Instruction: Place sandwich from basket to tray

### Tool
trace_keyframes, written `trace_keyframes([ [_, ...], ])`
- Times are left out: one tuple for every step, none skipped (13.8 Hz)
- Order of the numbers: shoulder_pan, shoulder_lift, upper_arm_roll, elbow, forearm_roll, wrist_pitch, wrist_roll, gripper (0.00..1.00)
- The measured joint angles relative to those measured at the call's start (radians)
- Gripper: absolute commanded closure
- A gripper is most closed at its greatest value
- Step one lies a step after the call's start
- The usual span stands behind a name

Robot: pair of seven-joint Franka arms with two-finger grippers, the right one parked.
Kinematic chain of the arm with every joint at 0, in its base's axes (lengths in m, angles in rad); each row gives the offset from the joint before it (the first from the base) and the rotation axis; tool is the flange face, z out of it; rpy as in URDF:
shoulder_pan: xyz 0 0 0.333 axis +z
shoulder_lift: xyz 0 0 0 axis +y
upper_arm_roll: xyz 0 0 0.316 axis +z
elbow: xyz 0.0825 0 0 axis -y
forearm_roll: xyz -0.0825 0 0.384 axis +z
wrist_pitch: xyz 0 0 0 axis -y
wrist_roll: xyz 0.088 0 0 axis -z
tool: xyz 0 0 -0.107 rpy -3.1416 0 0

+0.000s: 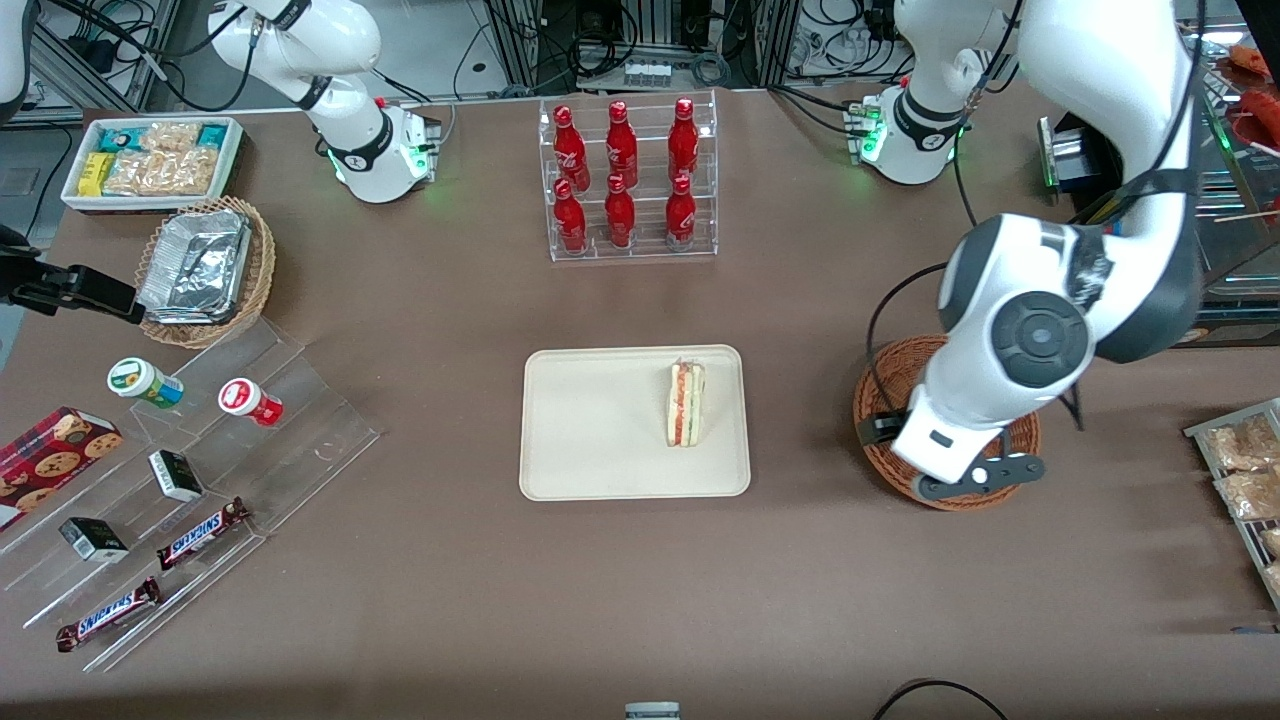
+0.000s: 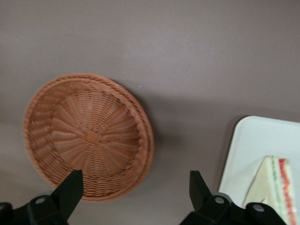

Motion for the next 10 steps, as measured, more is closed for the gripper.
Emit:
trace_keyframes([
  [0.018,-0.016,0.000,0.001,0.000,-0.022,0.048,0.00],
  [0.036,-0.036,0.000,0.001,-0.001,-0.046,0.080,0.00],
  [0.055,-0.058,0.000,0.001,-0.002,-0.071,0.098,0.00],
  [0.076,-0.084,-0.002,0.001,-0.003,-0.102,0.107,0.00],
  [0.097,-0.110,-0.008,0.002,-0.003,-0.139,0.114,0.00],
  [0.120,-0.138,-0.021,0.002,-0.004,-0.175,0.117,0.00],
  [0.146,-0.168,-0.038,0.003,-0.005,-0.210,0.123,0.00],
  [0.168,-0.198,-0.050,0.003,-0.006,-0.246,0.143,0.00],
  [0.190,-0.228,-0.058,0.003,-0.014,-0.278,0.170,0.00],
  [0.214,-0.254,-0.063,0.002,-0.036,-0.300,0.196,0.00],
])
